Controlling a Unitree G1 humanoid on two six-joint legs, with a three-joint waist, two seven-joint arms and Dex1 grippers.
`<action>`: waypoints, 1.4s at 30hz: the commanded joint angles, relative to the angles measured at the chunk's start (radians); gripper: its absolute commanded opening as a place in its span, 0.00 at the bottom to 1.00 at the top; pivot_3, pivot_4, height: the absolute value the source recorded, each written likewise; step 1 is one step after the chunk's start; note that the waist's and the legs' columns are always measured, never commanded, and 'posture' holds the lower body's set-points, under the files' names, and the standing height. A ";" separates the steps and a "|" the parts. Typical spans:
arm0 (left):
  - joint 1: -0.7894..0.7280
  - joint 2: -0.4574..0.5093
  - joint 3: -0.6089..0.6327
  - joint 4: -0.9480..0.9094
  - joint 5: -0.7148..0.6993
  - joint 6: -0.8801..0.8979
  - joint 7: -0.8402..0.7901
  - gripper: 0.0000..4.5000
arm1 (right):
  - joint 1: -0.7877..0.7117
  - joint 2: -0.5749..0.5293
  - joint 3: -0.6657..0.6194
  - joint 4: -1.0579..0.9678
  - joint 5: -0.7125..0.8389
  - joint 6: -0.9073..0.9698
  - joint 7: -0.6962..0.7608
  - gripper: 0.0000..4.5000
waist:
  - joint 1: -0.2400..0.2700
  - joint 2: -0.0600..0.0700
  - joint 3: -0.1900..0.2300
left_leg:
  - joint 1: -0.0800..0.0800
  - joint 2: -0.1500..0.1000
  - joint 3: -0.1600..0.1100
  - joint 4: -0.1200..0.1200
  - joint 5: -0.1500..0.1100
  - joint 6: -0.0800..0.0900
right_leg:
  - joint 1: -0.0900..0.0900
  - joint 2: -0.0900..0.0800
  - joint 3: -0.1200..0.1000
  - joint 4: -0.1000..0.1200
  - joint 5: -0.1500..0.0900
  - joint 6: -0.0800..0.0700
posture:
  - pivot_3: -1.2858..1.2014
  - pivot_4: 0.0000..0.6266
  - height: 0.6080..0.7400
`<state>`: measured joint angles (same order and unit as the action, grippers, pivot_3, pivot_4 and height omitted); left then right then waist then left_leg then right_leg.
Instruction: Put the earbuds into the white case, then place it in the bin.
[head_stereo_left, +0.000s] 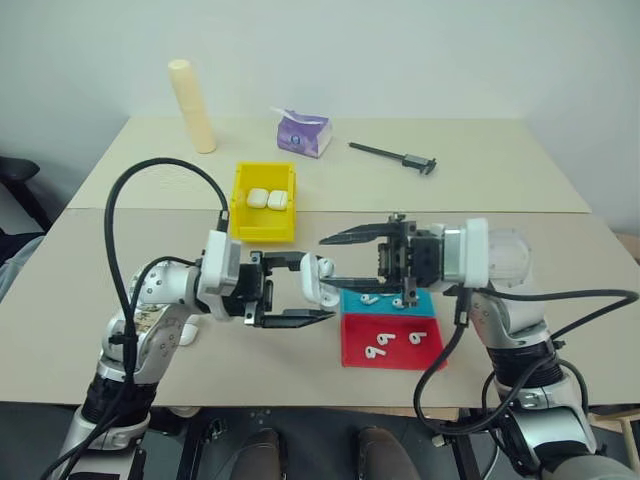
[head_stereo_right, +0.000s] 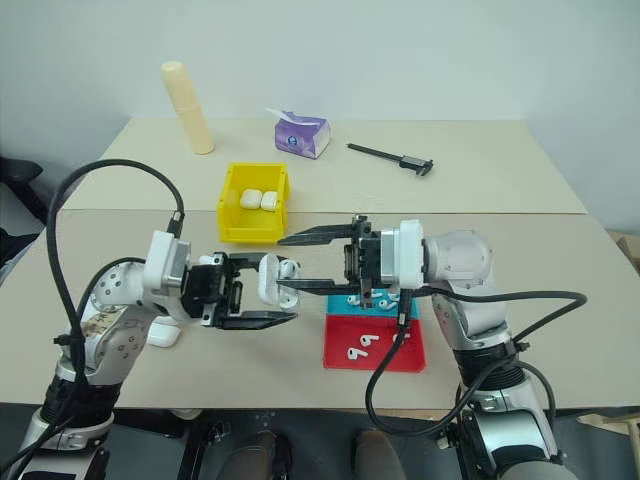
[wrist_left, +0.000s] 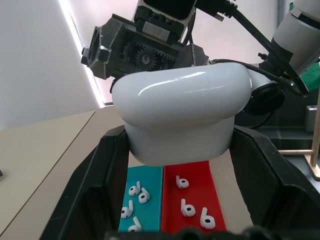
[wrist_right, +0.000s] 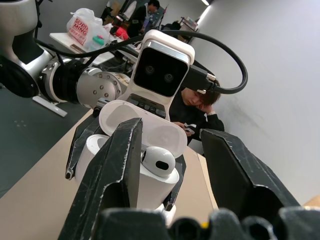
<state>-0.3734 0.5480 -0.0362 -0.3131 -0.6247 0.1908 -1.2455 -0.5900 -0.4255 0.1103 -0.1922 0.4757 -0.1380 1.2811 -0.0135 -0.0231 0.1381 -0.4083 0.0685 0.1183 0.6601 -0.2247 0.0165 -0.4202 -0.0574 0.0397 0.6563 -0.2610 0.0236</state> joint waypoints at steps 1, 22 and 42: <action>-0.012 -0.013 0.013 -0.019 -0.010 -0.030 0.005 0.62 | 0.001 -0.030 0.005 -0.005 0.002 -0.023 0.037 0.49 | 0.000 0.000 0.000 | 0.000 0.000 0.000 0.000 0.000 0.000 | 0.000 0.000 0.000 0.000 0.000 0.000 | 0.52 0.24 1.00; 0.287 0.109 0.007 0.067 0.252 -0.271 0.000 0.62 | -0.406 -0.403 0.354 0.421 -0.535 0.190 0.274 0.49 | 0.002 0.001 0.001 | -0.002 0.000 0.003 -0.001 0.000 0.000 | -0.004 -0.002 0.001 -0.001 -0.001 -0.001 | 0.52 0.24 1.00; 0.312 0.099 -0.024 0.025 0.272 -0.274 0.078 0.62 | -0.395 -0.331 0.442 0.588 -0.783 0.051 0.204 0.49 | 0.001 0.001 0.001 | -0.001 0.000 0.004 -0.001 0.000 0.000 | -0.003 -0.001 0.001 0.000 0.000 -0.001 | 0.52 0.24 1.00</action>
<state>-0.0596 0.6417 -0.0616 -0.2510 -0.3504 -0.0659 -1.1746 -0.9888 -0.7565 0.5587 0.3967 -0.2950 -0.0555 1.4961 -0.0129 -0.0221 0.1389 -0.4094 0.0690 0.1219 0.6592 -0.2248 0.0166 -0.4236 -0.0588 0.0403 0.6565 -0.2615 0.0225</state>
